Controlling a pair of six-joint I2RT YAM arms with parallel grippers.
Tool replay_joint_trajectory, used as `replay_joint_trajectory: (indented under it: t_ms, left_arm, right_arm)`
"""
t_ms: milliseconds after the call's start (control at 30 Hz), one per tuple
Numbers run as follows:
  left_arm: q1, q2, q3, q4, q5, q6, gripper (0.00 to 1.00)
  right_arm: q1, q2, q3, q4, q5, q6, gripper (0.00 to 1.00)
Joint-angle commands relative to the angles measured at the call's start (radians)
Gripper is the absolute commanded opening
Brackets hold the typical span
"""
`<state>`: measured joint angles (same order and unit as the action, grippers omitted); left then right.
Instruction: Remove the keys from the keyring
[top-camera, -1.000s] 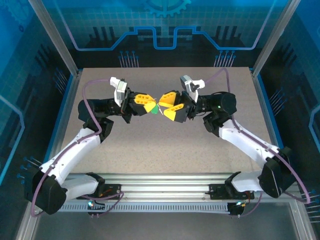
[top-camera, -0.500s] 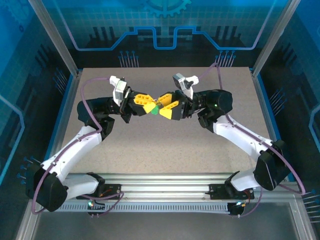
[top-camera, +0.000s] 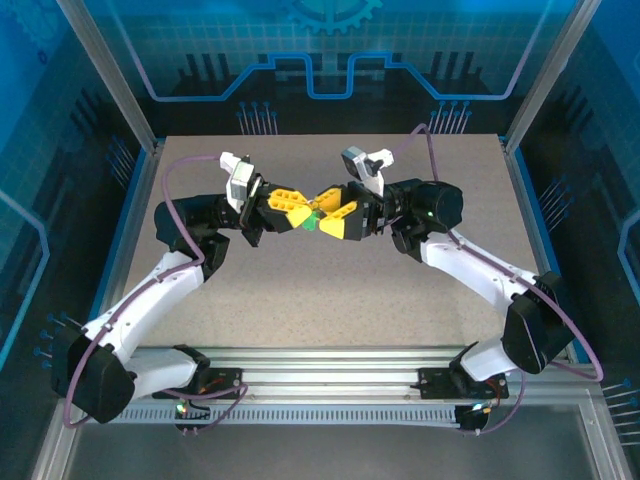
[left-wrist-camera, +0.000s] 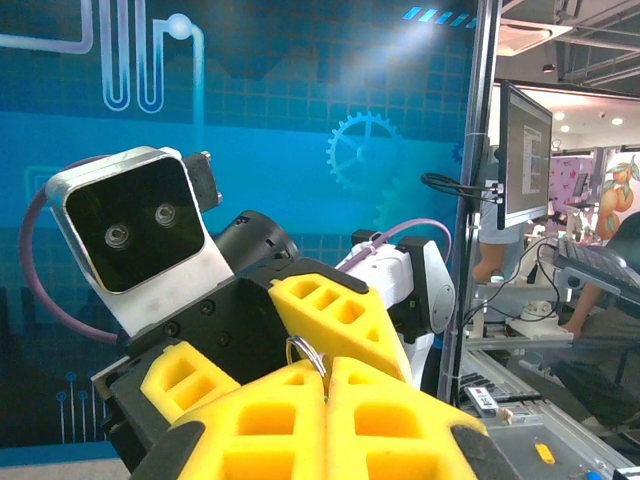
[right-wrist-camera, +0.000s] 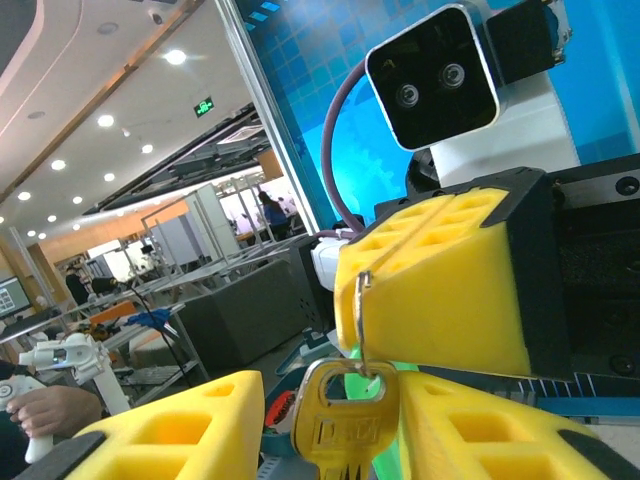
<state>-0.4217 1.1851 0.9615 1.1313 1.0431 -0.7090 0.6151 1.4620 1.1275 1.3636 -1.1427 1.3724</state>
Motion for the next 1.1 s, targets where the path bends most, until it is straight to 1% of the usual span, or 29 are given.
replay_joint_trajectory:
  t_ms: [0, 167, 333, 533, 667, 767, 833, 900, 1033, 1067]
  left_arm:
    - [-0.002, -0.005, 0.027, 0.010, 0.016, 0.009, 0.00]
    - [0.003, -0.016, 0.018, -0.058, 0.034, 0.067, 0.00]
    - [0.010, -0.036, 0.010, -0.108, 0.041, 0.110, 0.00]
    - [0.016, -0.030, 0.016, -0.075, 0.032, 0.094, 0.00]
    - [0.015, -0.010, 0.026, -0.012, 0.029, 0.041, 0.00]
    - [0.015, -0.002, 0.032, 0.011, 0.034, 0.024, 0.00]
    - [0.014, -0.008, 0.027, -0.002, 0.031, 0.044, 0.00]
    - [0.014, -0.024, 0.019, -0.043, 0.026, 0.093, 0.00]
    - [0.014, -0.060, 0.010, -0.177, 0.020, 0.222, 0.00]
    - [0.014, -0.071, 0.009, -0.219, 0.020, 0.260, 0.00]
  right_arm:
    - [0.004, 0.003, 0.034, 0.058, -0.014, 0.032, 0.38]
    - [-0.014, -0.007, 0.021, 0.060, -0.009, 0.044, 0.39]
    - [-0.054, -0.024, 0.015, 0.060, -0.001, 0.065, 0.38]
    - [-0.060, -0.028, -0.003, 0.060, -0.001, 0.070, 0.35]
    - [-0.042, -0.014, -0.001, 0.058, -0.010, 0.072, 0.35]
    - [-0.025, -0.002, 0.012, 0.060, -0.021, 0.074, 0.31]
    - [-0.022, 0.001, 0.012, 0.060, -0.022, 0.074, 0.27]
    - [-0.024, 0.001, 0.008, 0.060, -0.020, 0.079, 0.26]
    - [-0.023, -0.005, 0.014, 0.060, -0.026, 0.083, 0.24]
    - [-0.028, -0.005, 0.015, 0.060, -0.023, 0.090, 0.25]
